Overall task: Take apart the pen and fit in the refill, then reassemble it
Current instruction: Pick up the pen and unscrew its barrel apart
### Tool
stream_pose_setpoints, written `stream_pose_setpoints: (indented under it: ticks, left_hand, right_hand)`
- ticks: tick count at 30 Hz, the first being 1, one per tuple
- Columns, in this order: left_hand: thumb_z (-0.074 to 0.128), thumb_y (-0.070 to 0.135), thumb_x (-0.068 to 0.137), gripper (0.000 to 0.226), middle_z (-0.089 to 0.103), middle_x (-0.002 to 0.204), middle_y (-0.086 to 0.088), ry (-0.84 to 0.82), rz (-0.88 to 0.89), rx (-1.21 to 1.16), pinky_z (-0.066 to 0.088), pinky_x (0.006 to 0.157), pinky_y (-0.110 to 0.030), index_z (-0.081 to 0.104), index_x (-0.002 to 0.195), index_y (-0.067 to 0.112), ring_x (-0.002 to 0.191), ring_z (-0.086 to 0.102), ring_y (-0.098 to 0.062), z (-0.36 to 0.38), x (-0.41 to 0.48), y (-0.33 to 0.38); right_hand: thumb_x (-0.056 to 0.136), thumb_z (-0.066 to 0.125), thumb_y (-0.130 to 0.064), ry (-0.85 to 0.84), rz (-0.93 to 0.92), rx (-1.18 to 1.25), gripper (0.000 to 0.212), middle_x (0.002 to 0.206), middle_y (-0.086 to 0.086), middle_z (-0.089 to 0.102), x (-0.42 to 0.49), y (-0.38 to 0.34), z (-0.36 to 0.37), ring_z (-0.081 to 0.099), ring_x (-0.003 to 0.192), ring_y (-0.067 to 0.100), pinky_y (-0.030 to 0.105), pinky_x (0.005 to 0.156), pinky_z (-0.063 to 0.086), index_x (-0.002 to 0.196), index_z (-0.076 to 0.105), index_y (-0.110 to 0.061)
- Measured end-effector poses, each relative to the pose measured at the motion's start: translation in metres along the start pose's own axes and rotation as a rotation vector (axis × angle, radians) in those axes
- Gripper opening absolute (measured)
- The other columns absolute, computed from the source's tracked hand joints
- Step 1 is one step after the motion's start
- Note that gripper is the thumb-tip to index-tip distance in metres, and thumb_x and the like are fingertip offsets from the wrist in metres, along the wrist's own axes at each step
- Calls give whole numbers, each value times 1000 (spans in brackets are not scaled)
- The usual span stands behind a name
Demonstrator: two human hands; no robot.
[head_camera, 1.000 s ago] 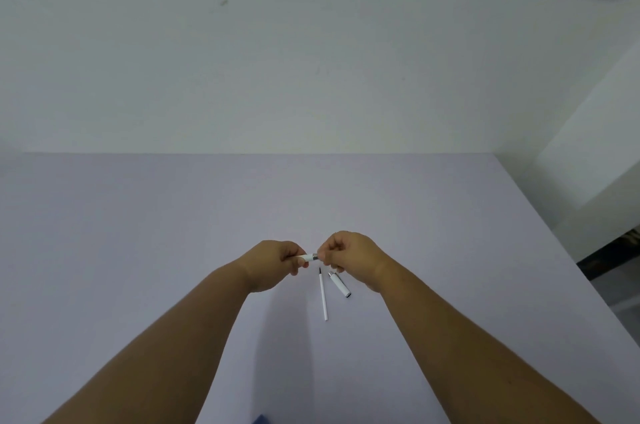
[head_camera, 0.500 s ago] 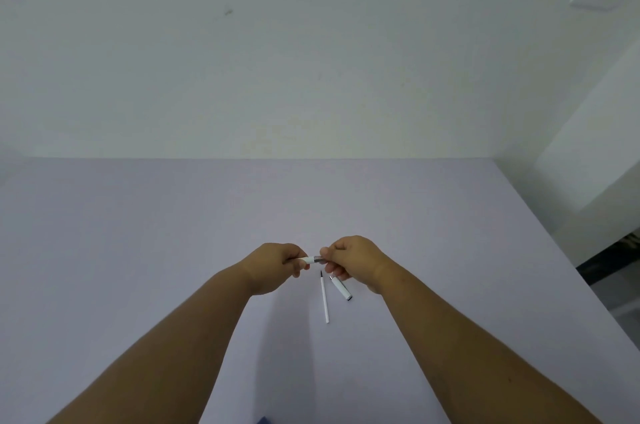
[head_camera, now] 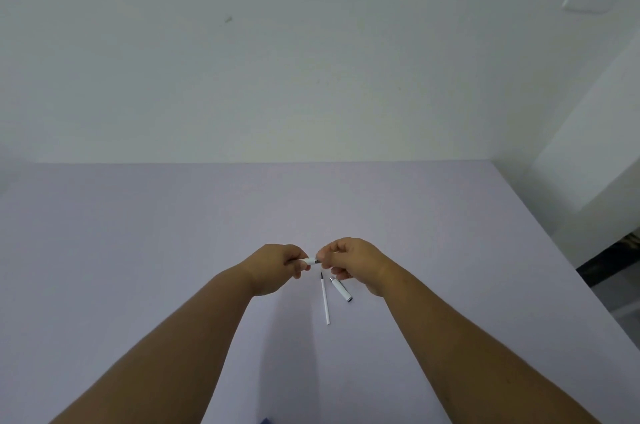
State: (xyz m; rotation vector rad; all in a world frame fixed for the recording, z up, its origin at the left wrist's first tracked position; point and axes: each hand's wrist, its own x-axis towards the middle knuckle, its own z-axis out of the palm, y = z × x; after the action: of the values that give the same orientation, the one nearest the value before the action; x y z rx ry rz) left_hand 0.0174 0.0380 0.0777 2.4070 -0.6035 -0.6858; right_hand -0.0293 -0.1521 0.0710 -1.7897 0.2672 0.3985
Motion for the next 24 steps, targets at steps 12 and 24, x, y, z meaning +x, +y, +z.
stream_pose_setpoints:
  ticks: [12, 24]
  left_hand:
    - [43, 26, 95, 19, 60, 77, 16, -5, 5, -6, 40, 58, -19, 62, 91, 28, 66, 50, -6, -5, 3, 3]
    - [43, 26, 95, 22, 59, 79, 17, 2, -7, -10, 38, 56, -18, 64, 99, 23, 67, 49, -2, -4, 5, 4]
  right_hand:
    - [82, 67, -25, 53, -33, -43, 7, 76, -3, 66, 3, -2, 0, 56, 69, 12, 27, 70, 51, 80, 68, -18]
    - [78, 70, -12, 29, -45, 36, 19, 90, -5, 62, 5, 4, -1, 60, 80, 10, 27, 78, 51, 91, 64, -25]
